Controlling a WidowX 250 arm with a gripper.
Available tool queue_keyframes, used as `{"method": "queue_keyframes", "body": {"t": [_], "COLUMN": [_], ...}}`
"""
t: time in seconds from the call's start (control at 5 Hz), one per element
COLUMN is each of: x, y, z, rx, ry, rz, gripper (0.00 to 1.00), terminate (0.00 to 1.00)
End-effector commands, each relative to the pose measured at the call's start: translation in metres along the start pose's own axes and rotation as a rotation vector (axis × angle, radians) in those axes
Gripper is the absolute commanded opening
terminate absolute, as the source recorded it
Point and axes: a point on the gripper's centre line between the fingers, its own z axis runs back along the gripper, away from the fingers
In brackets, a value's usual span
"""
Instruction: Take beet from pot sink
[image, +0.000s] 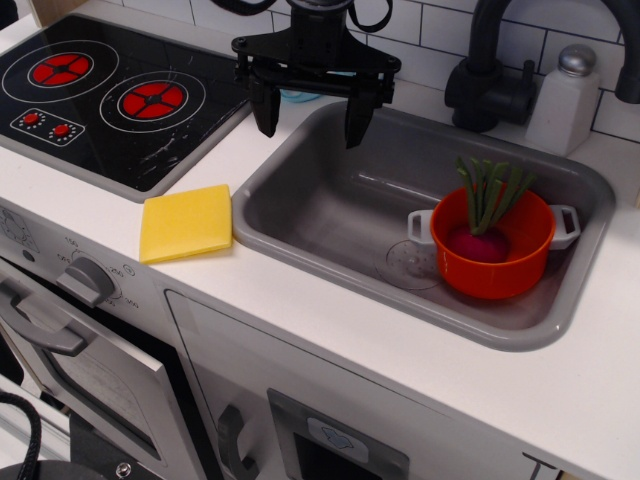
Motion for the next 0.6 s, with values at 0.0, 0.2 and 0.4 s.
{"method": "queue_keyframes", "body": {"t": [0.0, 0.2, 0.4], "x": [0.000, -0.006, -0.009], "y": [0.000, -0.032, -0.061], "z": [0.000, 0.009, 0.012], "rx": [0.000, -0.037, -0.043], "ry": [0.000, -0.008, -0.015], "rz": [0.000, 0.031, 0.064], "gripper": [1.00, 1.00, 1.00], "terminate": [0.00, 0.00, 0.00]}}
